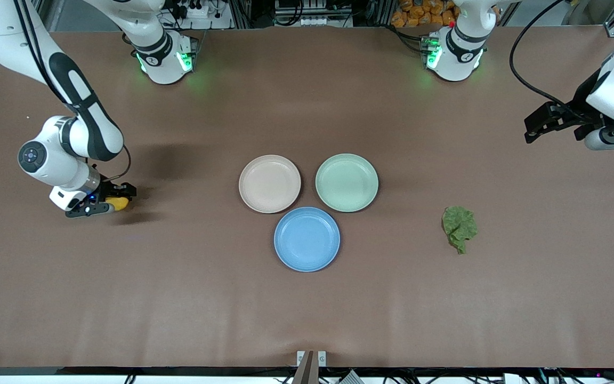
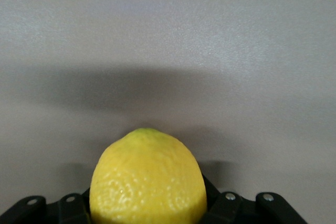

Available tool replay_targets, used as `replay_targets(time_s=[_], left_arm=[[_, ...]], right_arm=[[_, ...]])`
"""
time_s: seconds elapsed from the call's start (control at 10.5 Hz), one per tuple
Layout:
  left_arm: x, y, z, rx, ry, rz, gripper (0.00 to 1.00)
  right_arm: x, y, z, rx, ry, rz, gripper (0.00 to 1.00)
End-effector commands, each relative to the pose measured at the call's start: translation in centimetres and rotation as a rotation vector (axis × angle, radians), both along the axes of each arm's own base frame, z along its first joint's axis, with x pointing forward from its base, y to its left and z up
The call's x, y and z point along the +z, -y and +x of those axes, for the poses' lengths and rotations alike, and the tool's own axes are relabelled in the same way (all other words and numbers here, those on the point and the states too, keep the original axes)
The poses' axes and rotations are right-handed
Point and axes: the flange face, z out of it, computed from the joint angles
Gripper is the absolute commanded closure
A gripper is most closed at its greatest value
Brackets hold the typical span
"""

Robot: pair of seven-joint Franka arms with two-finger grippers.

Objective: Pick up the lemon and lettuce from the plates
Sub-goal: 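Lower the held lemon toward the table with the right gripper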

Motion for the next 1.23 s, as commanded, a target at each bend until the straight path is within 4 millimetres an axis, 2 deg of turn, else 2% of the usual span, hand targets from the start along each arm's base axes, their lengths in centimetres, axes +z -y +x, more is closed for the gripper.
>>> replay_targets(time_s=[0.0, 0.09, 0.19, 0.38, 0.57, 0.76, 1.14], left_arm=[[0.2, 0.4, -0.6, -0.028, -0.006, -0.016, 0.00], [0.2, 0.5, -0.6, -0.026, -0.005, -0.014, 0.00], [0.2, 0.6, -0.7, -0.029, -0.005, -0.011, 0.00], [0.3, 0.6, -0.7, -0.030, -0.002, -0.010, 0.00], [0.5, 0.6, -0.8, -0.029, 0.003, -0.008, 0.00], [0.3, 0.9, -0.7, -0.024, -0.001, -0.009, 0.00], [-0.3, 1.4, -0.4, -0.027, -0.013, -0.017, 0.00]], right_arm=[[-1.3, -0.3, 0.0, 0.020, 0.013, 0.001, 0.59], [-1.3, -0.3, 0.0, 0.017, 0.013, 0.002, 0.48], [-1.6, -0.3, 0.0, 0.005, 0.008, 0.003, 0.00], [-1.3, -0.2, 0.3, 0.006, 0.007, 0.004, 0.00], [-0.2, -0.1, 1.2, 0.013, -0.013, 0.008, 0.00], [2.5, -0.1, 3.4, 0.021, -0.102, 0.027, 0.00], [7.8, 0.1, 6.8, 0.024, -0.167, 0.042, 0.00]])
